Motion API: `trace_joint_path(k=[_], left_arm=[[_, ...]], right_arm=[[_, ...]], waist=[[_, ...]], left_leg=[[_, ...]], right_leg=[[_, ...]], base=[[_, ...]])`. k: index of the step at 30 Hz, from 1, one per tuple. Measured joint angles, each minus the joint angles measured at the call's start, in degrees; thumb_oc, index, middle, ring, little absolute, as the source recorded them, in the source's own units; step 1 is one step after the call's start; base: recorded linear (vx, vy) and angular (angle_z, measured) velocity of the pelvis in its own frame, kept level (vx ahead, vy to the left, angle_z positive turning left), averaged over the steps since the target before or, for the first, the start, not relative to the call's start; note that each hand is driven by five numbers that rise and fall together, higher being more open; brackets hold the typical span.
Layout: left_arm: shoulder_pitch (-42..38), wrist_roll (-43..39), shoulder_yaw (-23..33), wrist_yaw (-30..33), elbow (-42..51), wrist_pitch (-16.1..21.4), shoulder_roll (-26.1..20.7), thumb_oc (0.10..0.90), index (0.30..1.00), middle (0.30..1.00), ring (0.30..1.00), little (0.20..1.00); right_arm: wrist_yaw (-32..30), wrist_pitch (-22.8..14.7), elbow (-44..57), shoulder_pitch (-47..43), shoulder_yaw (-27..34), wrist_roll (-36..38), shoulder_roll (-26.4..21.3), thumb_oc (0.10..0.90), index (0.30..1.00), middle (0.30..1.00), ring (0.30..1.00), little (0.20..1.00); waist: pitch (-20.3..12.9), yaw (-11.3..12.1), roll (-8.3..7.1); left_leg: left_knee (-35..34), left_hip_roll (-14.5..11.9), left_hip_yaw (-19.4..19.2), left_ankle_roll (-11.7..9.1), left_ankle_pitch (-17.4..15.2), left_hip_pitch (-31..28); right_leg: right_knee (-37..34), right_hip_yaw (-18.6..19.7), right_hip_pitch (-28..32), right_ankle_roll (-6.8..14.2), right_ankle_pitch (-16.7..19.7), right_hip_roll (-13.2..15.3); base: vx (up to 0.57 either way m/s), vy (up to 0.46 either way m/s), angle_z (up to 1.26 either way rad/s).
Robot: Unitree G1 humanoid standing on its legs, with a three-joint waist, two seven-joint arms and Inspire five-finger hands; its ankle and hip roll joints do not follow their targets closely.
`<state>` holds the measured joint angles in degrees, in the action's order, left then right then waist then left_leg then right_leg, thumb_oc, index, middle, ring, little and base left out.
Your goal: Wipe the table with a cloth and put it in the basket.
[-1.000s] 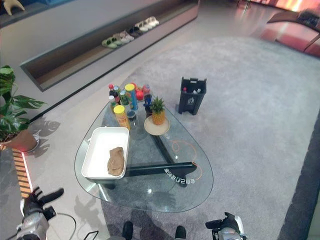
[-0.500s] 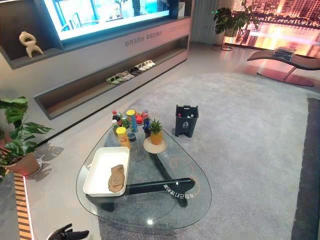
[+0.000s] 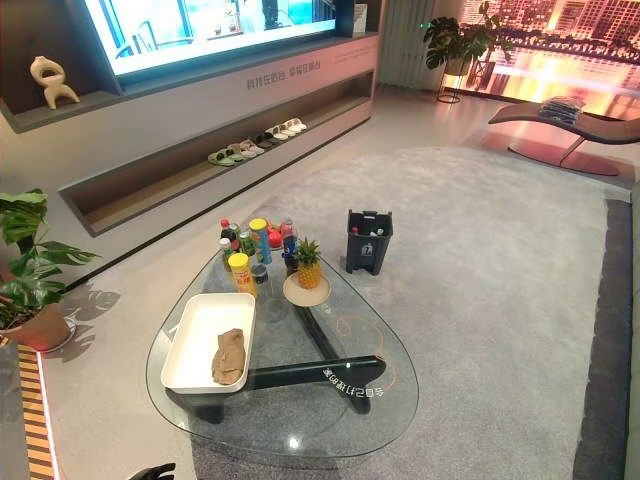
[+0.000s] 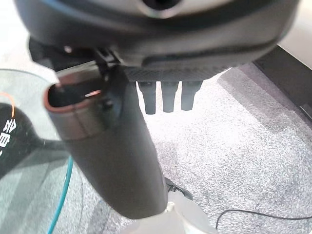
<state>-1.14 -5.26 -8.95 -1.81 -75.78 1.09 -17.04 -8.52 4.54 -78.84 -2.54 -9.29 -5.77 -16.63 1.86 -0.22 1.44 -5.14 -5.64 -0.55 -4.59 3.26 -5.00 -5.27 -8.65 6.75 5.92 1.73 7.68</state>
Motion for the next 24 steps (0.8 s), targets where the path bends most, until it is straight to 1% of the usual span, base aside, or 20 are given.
trace_joint_path(k=[5, 24], left_arm=[[0.0, 0.57, -1.19, -0.19, 0.0, -0.42, 0.31, 0.8, 0.9, 0.9, 0.9, 0.9], [0.0, 2.04, -1.48, -0.17, 0.01, -0.41, 0.4, 0.8, 0.9, 0.9, 0.9, 0.9]], right_arm=[[0.46, 0.06, -0.05, -0.04, -0.09, -1.01, 0.03, 0.8, 0.9, 0.9, 0.9, 0.9], [1.27, 0.21, -0.09, -0.04, -1.16, -1.11, 0.09, 0.8, 0.9, 0.9, 0.9, 0.9]], waist=[[0.01, 0.06, -0.02], [0.36, 0.06, -0.43]], left_leg=[[-0.18, -0.02, -0.01, 0.0, -0.01, 0.01], [-0.17, -0.03, -0.02, -0.01, -0.03, -0.01]], right_leg=[[-0.01, 0.01, 0.03, 0.01, -0.01, 0.0], [-0.01, 0.0, 0.07, 0.05, -0.03, -0.01]], base=[[0.0, 0.0, 0.0], [0.0, 0.0, 0.0]])
